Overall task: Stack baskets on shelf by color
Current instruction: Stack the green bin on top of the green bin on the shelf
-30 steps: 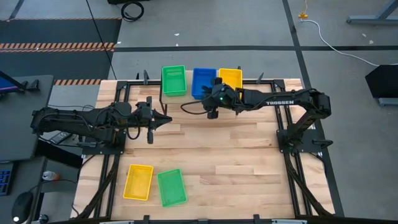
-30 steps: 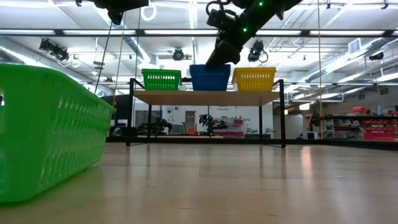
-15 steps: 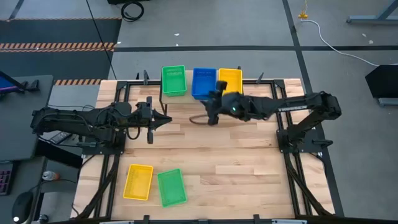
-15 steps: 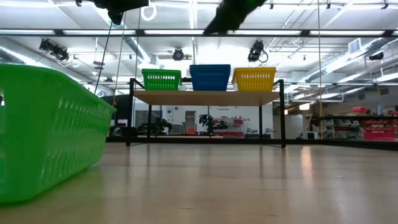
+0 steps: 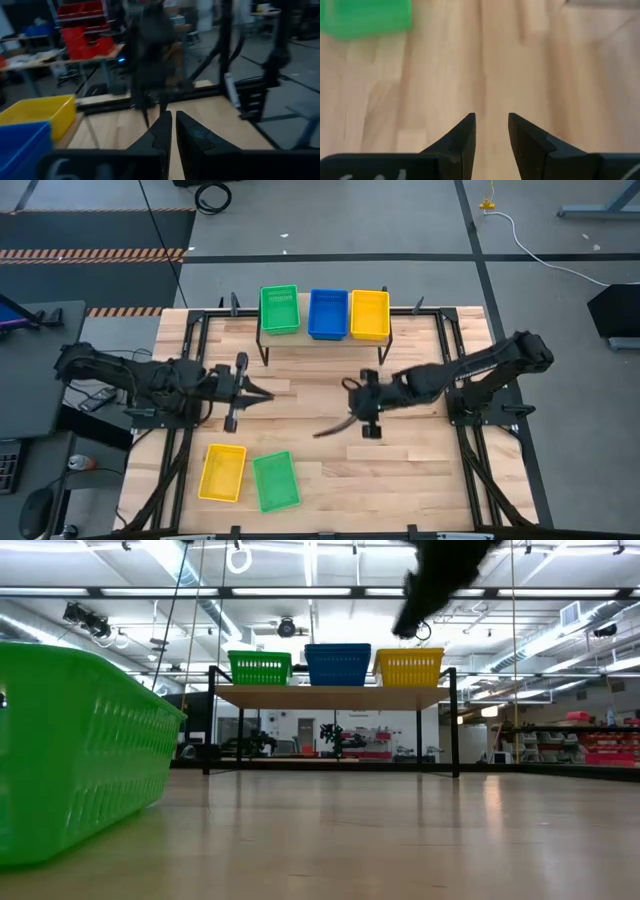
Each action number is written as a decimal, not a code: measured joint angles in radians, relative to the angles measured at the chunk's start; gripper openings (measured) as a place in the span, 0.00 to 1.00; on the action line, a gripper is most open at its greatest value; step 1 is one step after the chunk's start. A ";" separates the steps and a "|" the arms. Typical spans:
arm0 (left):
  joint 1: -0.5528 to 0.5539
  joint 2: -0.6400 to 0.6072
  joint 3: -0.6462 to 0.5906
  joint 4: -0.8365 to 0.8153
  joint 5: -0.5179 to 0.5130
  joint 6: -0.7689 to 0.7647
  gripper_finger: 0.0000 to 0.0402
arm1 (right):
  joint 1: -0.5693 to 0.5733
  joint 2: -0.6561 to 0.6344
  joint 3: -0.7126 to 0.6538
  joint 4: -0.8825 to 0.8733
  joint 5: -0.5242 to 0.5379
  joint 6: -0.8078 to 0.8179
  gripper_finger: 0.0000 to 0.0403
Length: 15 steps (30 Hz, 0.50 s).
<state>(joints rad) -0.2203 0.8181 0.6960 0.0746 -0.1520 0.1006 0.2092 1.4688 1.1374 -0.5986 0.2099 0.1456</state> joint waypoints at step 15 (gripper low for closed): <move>-0.283 0.355 0.210 -0.230 -0.220 -0.281 0.10 | 0.056 -0.004 -0.381 0.252 0.016 0.105 0.30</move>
<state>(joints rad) -0.5037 1.1734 0.9055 -0.1557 -0.3722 -0.1801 0.2653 1.4651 0.7565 -0.3470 0.2261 0.2509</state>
